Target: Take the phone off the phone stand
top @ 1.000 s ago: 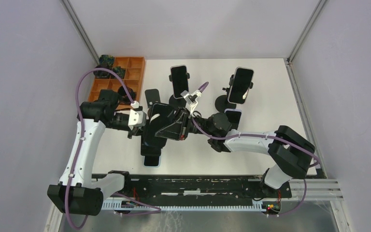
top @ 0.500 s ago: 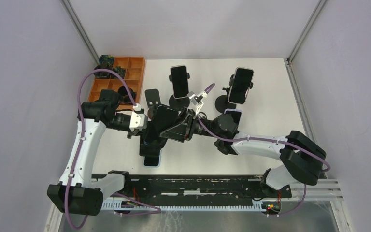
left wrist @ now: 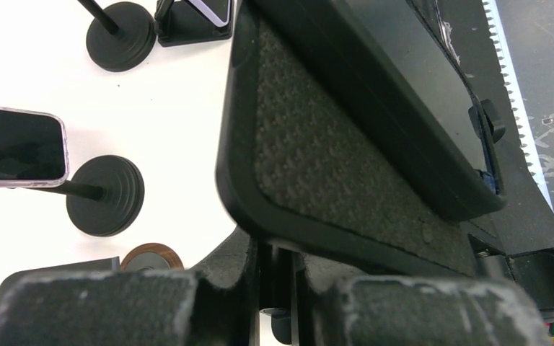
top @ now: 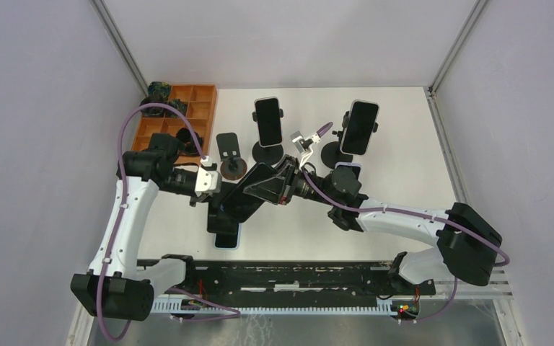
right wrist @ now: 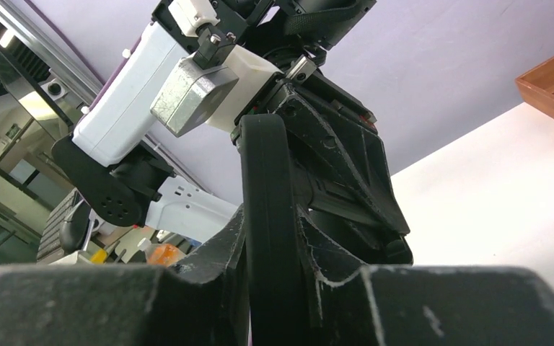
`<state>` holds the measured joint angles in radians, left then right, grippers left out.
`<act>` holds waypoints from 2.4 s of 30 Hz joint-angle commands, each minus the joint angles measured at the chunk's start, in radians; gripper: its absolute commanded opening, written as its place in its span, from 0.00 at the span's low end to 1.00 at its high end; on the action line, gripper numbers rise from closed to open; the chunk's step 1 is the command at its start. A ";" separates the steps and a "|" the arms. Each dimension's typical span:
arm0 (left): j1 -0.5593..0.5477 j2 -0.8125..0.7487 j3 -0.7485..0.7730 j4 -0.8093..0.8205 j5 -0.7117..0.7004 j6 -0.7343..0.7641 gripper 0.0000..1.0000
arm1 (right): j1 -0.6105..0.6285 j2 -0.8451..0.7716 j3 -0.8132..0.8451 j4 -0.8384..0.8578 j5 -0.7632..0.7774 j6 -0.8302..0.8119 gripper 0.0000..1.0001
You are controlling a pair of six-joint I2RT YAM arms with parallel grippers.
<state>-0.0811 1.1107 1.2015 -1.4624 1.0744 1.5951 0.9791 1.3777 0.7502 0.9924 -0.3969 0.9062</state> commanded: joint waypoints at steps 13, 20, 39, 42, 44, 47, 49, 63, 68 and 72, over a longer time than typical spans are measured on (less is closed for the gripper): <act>-0.004 0.038 0.035 0.058 0.000 -0.035 0.02 | -0.069 -0.231 -0.041 -0.094 0.025 -0.063 0.12; -0.003 0.043 0.043 0.101 -0.041 -0.074 0.02 | -0.104 -0.285 -0.091 -0.206 -0.023 -0.077 0.02; -0.003 0.011 0.098 0.116 0.007 -0.115 0.02 | -0.037 0.264 0.055 -0.603 -0.155 -0.200 0.00; -0.004 0.009 0.093 0.115 0.011 -0.115 0.02 | -0.036 0.354 0.135 -0.640 -0.153 -0.216 0.03; -0.004 0.009 0.095 0.114 0.015 -0.115 0.02 | -0.039 0.400 0.169 -0.646 -0.142 -0.212 0.09; -0.003 0.009 0.096 0.114 0.018 -0.115 0.02 | -0.045 0.446 0.191 -0.630 -0.123 -0.197 0.25; -0.003 0.008 0.096 0.114 0.015 -0.115 0.02 | -0.048 0.465 0.193 -0.628 -0.110 -0.187 0.37; -0.003 0.020 0.096 0.114 0.027 -0.096 0.02 | -0.050 0.344 0.173 -0.878 0.223 -0.303 0.98; -0.003 0.021 0.096 0.103 0.036 -0.091 0.02 | -0.049 0.228 0.210 -0.911 0.312 -0.381 0.98; -0.003 0.022 0.096 0.094 0.036 -0.083 0.02 | -0.050 0.203 0.258 -0.969 0.325 -0.412 0.98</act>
<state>-0.0864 1.1374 1.2839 -1.3579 1.0519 1.5124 0.9272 1.6371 0.9257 0.0650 -0.1417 0.5583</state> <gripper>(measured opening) 0.180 0.979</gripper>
